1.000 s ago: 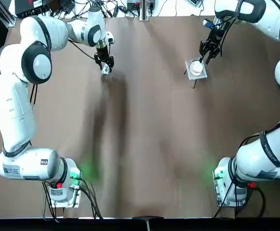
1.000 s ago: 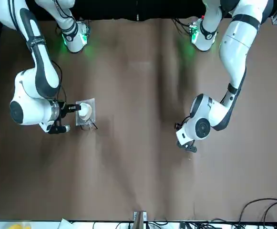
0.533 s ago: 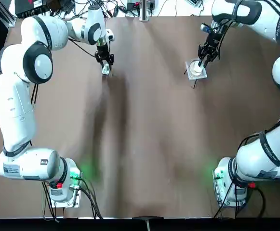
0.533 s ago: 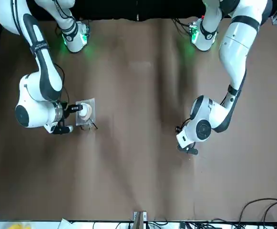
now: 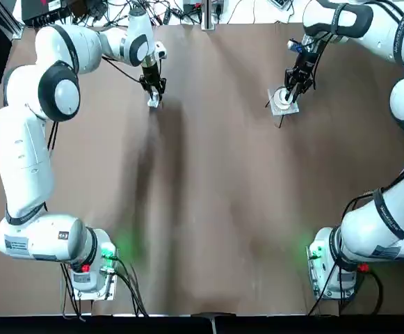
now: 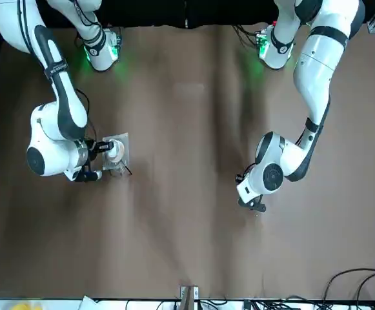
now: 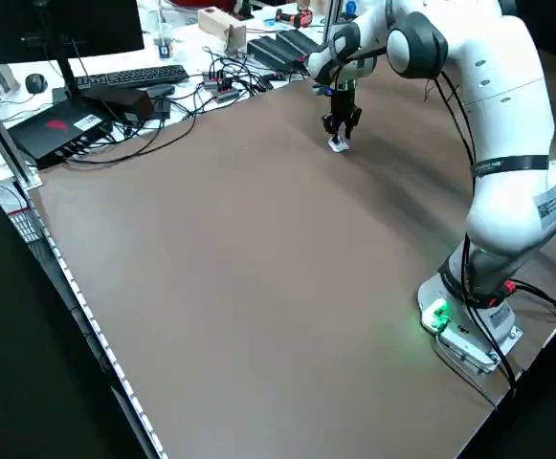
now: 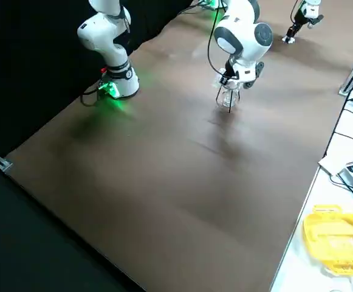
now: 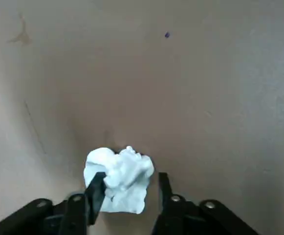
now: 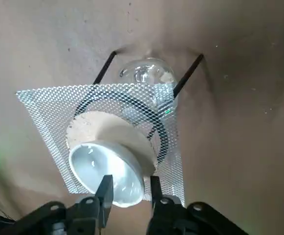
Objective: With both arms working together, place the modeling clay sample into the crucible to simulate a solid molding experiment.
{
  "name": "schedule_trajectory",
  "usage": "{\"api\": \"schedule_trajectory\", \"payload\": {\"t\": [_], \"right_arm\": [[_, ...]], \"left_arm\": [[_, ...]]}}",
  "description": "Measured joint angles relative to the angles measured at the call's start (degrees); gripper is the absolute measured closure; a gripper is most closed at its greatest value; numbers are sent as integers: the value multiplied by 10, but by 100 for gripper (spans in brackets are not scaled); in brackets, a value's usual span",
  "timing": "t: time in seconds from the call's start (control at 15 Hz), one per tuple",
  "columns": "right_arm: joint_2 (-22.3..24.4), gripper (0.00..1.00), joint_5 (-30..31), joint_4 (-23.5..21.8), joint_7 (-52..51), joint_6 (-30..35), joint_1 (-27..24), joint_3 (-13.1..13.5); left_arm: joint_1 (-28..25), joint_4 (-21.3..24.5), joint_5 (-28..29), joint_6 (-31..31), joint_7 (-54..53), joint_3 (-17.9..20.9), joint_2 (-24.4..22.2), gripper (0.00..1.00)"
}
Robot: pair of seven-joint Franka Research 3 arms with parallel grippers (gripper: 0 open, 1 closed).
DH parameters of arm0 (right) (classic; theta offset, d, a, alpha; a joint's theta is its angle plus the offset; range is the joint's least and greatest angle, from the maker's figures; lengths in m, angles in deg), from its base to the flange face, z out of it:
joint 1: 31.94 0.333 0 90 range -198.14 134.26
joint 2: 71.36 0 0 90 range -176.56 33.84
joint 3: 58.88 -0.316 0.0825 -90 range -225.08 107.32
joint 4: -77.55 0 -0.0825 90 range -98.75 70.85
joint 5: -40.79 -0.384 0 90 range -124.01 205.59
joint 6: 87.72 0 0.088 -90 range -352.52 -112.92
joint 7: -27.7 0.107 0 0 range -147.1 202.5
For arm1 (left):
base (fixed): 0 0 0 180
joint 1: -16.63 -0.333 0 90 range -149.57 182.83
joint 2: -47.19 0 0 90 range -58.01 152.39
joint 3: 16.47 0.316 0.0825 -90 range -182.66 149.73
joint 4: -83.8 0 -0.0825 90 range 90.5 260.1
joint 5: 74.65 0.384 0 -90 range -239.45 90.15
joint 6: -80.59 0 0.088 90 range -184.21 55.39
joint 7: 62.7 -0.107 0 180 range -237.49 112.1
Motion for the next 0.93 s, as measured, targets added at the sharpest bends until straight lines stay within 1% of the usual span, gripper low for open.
{"api": "schedule_trajectory", "payload": {"t": [0.07, 0.13, 0.2, 0.33, 0.4, 0.47, 0.53, 0.6, 0.73, 0.93], "right_arm": [[-1, 62, 0, 0, 0, 2, 0, 0], [-2, 66, 0, 0, 1, 6, 0, 0], [-3, 66, 0, 0, 1, 9, 0, 1], [-3, 74, 0, 0, 1, 17, 0, 3], [-3, 82, 0, 1, 1, 19, 0, 3], [-3, 82, 0, 1, 1, 21, 0, 3], [-3, 86, 0, 2, 3, 21, 0, 3], [-2, 94, -2, 4, 8, 26, 0, 3], [-2, 96, -2, 8, 19, 29, 0, 2], [-2, 96, -2, 12, 23, 37, 0, 3]], "left_arm": [[0, 0, 0, 0, 0, 0, 0, 51], [0, -1, 0, 0, 0, 0, 0, 51], [0, -1, 0, 0, 0, 0, 0, 59], [0, -2, 0, 0, 0, 1, 0, 71], [0, -2, 0, 0, 0, 1, 0, 74], [0, -2, 0, 0, 1, 1, 0, 75], [0, -2, 0, 0, 2, 1, 0, 81], [1, -2, 0, 0, 2, 1, 0, 83], [1, -3, 0, 0, 3, 1, 0, 85], [1, -4, 0, 0, 3, 1, 0, 86]]}}
